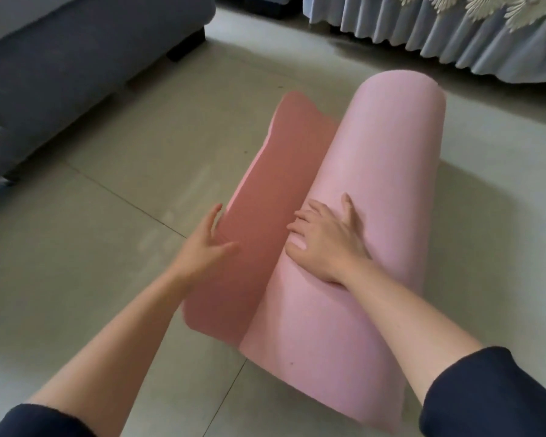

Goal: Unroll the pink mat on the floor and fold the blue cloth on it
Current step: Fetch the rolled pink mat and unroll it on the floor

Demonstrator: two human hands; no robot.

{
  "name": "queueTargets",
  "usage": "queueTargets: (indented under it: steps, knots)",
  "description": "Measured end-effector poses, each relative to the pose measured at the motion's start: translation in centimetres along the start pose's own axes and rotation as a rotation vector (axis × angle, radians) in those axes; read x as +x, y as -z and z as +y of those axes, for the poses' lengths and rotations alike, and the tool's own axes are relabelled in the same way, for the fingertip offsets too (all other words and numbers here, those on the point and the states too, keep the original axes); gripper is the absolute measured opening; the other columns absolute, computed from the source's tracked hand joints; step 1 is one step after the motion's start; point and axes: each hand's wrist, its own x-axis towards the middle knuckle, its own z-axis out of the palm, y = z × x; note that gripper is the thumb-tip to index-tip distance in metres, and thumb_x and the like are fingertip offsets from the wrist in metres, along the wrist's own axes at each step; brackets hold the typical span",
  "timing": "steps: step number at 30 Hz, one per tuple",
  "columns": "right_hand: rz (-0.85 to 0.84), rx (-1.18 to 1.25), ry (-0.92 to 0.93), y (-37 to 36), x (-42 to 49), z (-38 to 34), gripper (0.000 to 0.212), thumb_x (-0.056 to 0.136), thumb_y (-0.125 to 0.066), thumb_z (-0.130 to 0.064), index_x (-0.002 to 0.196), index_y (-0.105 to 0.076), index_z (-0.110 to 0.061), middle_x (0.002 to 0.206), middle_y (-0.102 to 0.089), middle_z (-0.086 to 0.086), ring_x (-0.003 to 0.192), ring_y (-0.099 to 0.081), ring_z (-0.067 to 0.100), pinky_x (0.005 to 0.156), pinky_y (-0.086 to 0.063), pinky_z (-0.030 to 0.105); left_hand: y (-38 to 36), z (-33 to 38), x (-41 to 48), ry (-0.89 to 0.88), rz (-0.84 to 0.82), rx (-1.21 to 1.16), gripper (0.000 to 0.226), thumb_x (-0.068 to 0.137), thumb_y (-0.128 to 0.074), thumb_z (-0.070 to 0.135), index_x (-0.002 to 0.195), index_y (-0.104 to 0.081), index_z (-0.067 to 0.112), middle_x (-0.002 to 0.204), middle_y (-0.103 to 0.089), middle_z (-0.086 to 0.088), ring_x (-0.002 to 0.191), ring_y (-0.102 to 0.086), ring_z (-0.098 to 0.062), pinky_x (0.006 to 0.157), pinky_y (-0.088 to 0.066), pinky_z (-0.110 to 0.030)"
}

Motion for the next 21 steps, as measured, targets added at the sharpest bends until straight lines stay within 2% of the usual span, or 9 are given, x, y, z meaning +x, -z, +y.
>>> queueTargets:
  steps: [1,3,6,8,11,13,15,18,21]
  knots:
    - [0.005,-0.016,0.000,0.1,-0.5,0.3,0.053,0.086,-0.033,-0.049,0.129,-0.057,-0.029,0.141,-0.049,-0.009,0.139,-0.025,0.012,0.109,0.011,0.060,-0.8,-0.4,0.1,-0.043,0.018,0.204,0.079,0.079,-0.057,0.002,0.145,-0.030,0.036,0.112,-0.065,-0.003,0.086,-0.065,-0.024,0.068,-0.052,-0.030]
    - [0.038,-0.060,-0.011,0.5,-1.3,1.0,0.053,0.088,-0.032,-0.049,0.130,-0.054,-0.026,0.132,-0.054,-0.009,0.131,-0.033,0.013,0.110,0.002,0.059,-1.2,-1.6,0.2,-0.048,0.149,0.450,0.087,0.072,-0.050,-0.003,0.147,-0.027,0.035,0.109,-0.067,-0.010,0.087,-0.063,-0.030,0.065,-0.045,-0.029]
    - [0.131,-0.127,-0.067,1.6,-1.7,2.0,0.052,0.089,-0.033,-0.049,0.132,-0.049,-0.025,0.119,-0.062,-0.005,0.117,-0.043,0.020,0.095,-0.017,0.050,-0.4,-4.3,0.5,0.006,0.200,0.494,0.089,0.070,-0.048,0.003,0.144,-0.020,0.043,0.108,-0.067,-0.015,0.089,-0.063,-0.035,0.071,-0.047,-0.034]
    - [0.144,-0.160,-0.104,2.5,-2.1,2.3,0.055,0.090,-0.032,-0.047,0.140,-0.039,-0.026,0.113,-0.065,-0.003,0.110,-0.047,0.023,0.081,-0.018,0.043,0.5,-6.0,1.0,0.078,0.227,0.557,0.091,0.075,-0.049,0.006,0.146,-0.009,0.047,0.112,-0.062,-0.019,0.093,-0.063,-0.038,0.072,-0.046,-0.037]
    - [0.088,-0.234,-0.184,3.2,-3.5,2.7,0.054,0.089,-0.033,-0.050,0.137,-0.046,-0.027,0.107,-0.064,0.000,0.105,-0.049,0.024,0.078,-0.018,0.042,0.8,-7.0,1.6,0.073,0.294,0.896,0.088,0.083,-0.045,0.007,0.147,-0.002,0.050,0.139,-0.036,-0.021,0.122,-0.045,-0.039,0.094,-0.041,-0.051]
    - [0.064,-0.256,-0.189,3.5,-4.1,2.4,0.041,0.088,-0.040,-0.043,0.117,-0.062,-0.026,0.107,-0.058,0.004,0.107,-0.044,0.025,0.084,-0.020,0.043,-0.9,-7.1,1.5,-0.150,0.186,1.165,0.092,0.082,-0.044,0.002,0.149,0.000,0.047,0.160,-0.004,-0.016,0.145,-0.011,-0.037,0.113,-0.019,-0.055]
    - [0.059,-0.227,-0.102,3.6,-4.4,1.8,0.030,0.086,-0.047,-0.026,0.109,-0.066,-0.025,0.118,-0.050,0.005,0.116,-0.038,0.025,0.094,-0.022,0.047,-4.0,-6.6,1.3,-0.250,-0.054,1.207,0.087,0.086,-0.038,0.001,0.150,0.001,0.043,0.162,0.011,-0.006,0.148,0.008,-0.035,0.115,-0.007,-0.057]
    - [-0.081,-0.194,0.007,4.0,-5.5,2.0,0.036,0.084,-0.043,-0.012,0.112,-0.063,-0.022,0.124,-0.051,0.003,0.119,-0.039,0.021,0.096,-0.025,0.041,-6.6,-5.1,1.6,-0.044,-0.246,1.149,0.077,0.093,-0.034,0.008,0.151,0.007,0.038,0.162,0.017,0.000,0.147,0.010,-0.038,0.109,-0.024,-0.064]
    - [-0.131,-0.268,-0.132,5.6,-7.1,3.5,0.031,0.092,-0.036,-0.027,0.109,-0.060,-0.016,0.114,-0.062,0.005,0.111,-0.049,0.023,0.086,-0.030,0.039,-6.5,-4.4,2.1,-0.022,-0.321,1.184,0.078,0.094,-0.039,0.016,0.151,0.011,0.035,0.161,0.021,-0.003,0.146,0.010,-0.043,0.107,-0.029,-0.066]
